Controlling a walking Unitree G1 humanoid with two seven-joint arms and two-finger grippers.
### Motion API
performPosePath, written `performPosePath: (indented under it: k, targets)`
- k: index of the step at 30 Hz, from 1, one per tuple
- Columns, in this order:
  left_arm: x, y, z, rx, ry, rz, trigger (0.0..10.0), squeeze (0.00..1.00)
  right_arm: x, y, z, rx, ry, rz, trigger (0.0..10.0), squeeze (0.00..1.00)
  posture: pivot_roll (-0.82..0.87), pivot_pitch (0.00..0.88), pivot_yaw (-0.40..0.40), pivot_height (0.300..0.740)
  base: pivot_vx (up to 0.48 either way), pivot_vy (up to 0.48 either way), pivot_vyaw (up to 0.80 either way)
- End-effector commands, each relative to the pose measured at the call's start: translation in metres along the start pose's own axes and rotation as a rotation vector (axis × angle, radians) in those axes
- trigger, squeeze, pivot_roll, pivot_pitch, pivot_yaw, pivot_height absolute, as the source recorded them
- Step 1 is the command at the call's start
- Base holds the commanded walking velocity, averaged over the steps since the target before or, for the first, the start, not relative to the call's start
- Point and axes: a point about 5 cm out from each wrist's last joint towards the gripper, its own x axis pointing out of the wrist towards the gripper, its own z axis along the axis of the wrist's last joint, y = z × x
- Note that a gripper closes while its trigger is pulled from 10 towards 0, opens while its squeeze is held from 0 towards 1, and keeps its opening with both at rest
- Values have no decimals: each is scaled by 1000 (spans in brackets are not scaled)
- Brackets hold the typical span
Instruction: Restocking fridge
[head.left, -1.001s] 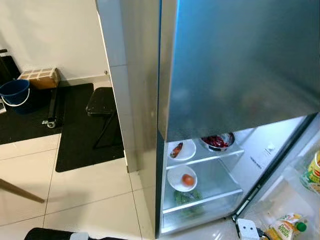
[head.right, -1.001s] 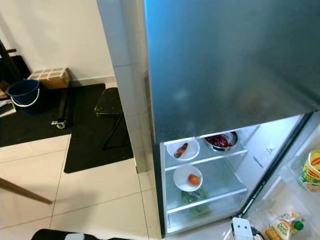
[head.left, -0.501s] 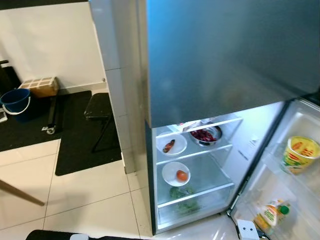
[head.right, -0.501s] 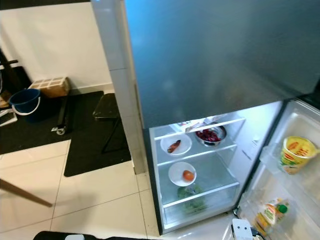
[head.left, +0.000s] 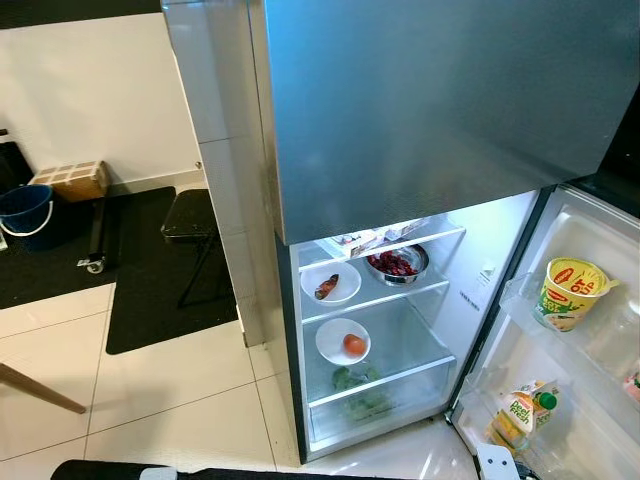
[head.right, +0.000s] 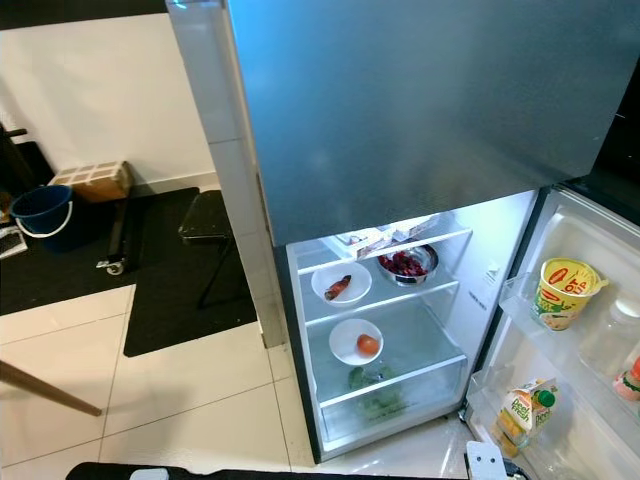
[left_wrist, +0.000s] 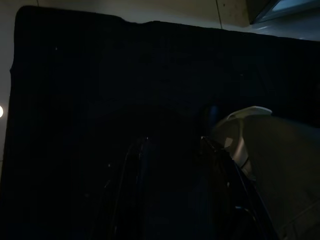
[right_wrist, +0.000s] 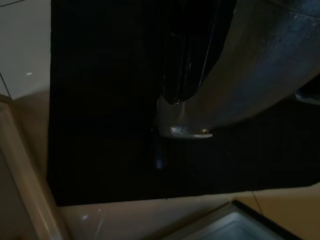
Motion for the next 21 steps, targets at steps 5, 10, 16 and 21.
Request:
performPosePath:
  k: [5, 10, 16, 21]
  targets:
    - [-1, 1, -5, 1, 21, 1, 10000, 0, 0, 1, 1, 6, 3, 0, 10000, 0, -19, 0, -8, 740, -359, 0, 0]
    - [-1, -1, -4, -1, 17, -1, 10000, 0, 0, 0, 1, 6, 4, 0, 10000, 0, -22, 0, -12, 740, -357, 0, 0]
    - [0, -2, -4, -2, 13, -4, 10000, 0, 0, -1, 1, 8, 4, 1, 10000, 0, -24, 0, -15, 740, -356, 0, 0]
    - [0, -2, -2, -1, 7, -2, 10000, 0, 0, -1, 0, 9, 7, 0, 10000, 0, -24, 0, -15, 740, -111, 0, 0]
